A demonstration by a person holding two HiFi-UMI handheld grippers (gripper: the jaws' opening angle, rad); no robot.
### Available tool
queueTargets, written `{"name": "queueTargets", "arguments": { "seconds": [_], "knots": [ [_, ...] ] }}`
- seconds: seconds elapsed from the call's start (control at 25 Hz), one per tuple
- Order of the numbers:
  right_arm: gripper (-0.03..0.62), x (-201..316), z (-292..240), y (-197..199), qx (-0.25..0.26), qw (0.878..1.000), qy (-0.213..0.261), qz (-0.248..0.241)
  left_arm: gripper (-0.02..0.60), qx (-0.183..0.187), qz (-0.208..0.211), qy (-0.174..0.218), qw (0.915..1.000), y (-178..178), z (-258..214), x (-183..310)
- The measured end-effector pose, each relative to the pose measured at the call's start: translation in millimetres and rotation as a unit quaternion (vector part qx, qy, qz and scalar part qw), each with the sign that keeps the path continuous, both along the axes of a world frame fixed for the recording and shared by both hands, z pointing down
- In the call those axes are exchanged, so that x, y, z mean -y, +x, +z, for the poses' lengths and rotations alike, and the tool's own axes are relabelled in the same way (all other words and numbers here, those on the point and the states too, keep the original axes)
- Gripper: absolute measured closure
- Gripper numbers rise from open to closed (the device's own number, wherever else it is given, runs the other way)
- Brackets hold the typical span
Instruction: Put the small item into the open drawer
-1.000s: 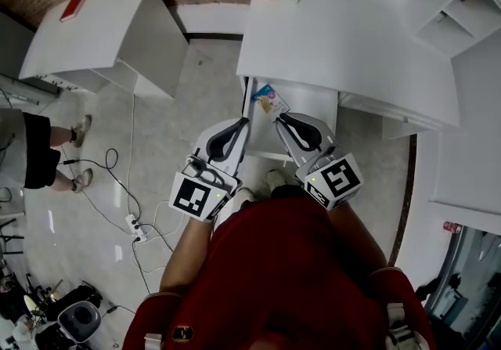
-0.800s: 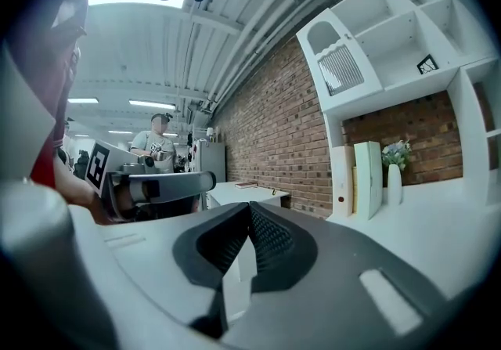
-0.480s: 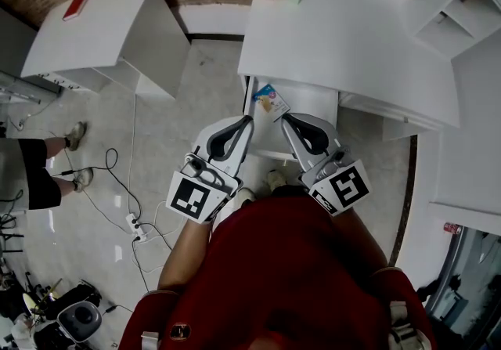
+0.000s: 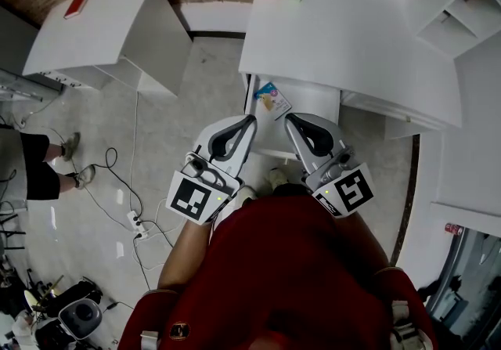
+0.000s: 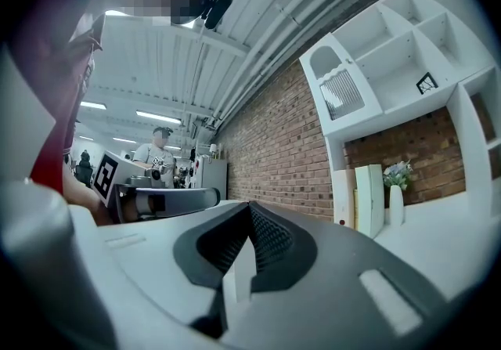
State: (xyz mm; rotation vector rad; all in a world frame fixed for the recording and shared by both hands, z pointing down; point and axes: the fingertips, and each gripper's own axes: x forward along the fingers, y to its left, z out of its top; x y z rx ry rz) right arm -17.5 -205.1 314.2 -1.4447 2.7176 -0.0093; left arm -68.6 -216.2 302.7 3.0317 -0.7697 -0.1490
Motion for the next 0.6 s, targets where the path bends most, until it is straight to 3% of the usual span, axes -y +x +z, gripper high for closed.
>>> {"name": "queueTargets", "arguments": {
  "seconds": [0.6],
  "knots": [
    [0.583,-0.4,2.0,-0.2,-0.009,1.000,-0.001,-0.004,0.574,0.003,-0.001,-0.004,1.0000,1.3,3.3,1.1]
  ]
}}
